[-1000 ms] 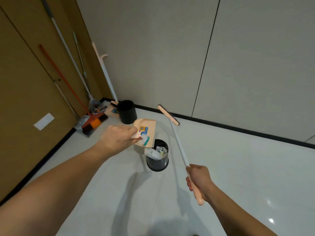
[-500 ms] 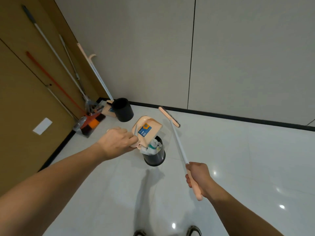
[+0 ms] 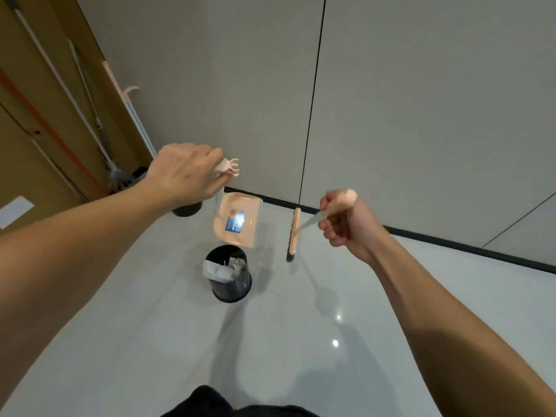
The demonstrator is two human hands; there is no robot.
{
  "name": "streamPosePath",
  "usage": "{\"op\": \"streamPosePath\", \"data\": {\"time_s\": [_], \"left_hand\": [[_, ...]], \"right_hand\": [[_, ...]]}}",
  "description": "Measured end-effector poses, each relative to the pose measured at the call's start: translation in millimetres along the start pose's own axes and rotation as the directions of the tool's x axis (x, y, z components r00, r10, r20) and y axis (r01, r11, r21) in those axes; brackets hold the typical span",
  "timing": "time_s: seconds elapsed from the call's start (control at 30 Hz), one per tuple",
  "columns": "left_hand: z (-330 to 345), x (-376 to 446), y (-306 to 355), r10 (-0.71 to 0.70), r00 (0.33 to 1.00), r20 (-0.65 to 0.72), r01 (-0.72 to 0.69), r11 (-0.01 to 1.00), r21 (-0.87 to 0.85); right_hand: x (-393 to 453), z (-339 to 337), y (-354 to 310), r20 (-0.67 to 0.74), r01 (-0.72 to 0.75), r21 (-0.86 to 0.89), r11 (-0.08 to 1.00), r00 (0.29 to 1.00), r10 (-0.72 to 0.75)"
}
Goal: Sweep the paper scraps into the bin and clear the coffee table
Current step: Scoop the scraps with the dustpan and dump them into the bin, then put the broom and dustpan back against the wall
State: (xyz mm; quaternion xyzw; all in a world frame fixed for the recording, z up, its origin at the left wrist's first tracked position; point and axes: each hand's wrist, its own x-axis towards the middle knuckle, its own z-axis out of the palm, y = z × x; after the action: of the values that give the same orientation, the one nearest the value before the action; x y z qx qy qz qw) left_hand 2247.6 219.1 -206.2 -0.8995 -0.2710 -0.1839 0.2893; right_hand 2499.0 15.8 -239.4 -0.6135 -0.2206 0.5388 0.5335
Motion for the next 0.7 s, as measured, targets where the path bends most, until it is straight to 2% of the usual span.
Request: {"op": "streamPosePath", "data": {"time_s": [0.1,0.2,0.33,0.47,0.7], "left_hand": [[16.6,23.7,19.5,0.02,1.0,0.005,-0.02,0.998,-0.065],[44.5,51.7,43.2,0.125,0.992,0.032,-0.116,0.971,-0.209],[93.9,109.1,72.5,0.222,0.97,0.094,-0.175,0.917,-0.358],[138.0,175.0,112.1,0.331,0.943,0.045,-0.284,0.863,-0.417],[206.6,271.2,116.5,0.438,0.898,0.049,-0.353,0.78,-0.517]], "right_hand": [[12.6,-5.6,-43.0,-0.058,0.018,-0.141,0.99,0.998,-0.027],[33.1,-8.1,-66.3,-0.136,0.041,-0.2,0.979,0.988,-0.069],[74.6,-7.7,-88.7,-0.188,0.049,-0.171,0.984,0.979,-0.081],[120.2,-0.6,-113.8,-0.227,0.077,-0.152,0.985,0.968,-0.111],[197.3,-24.1,-157.4,-0.35,0.031,0.037,0.999,0.937,-0.016]]}}
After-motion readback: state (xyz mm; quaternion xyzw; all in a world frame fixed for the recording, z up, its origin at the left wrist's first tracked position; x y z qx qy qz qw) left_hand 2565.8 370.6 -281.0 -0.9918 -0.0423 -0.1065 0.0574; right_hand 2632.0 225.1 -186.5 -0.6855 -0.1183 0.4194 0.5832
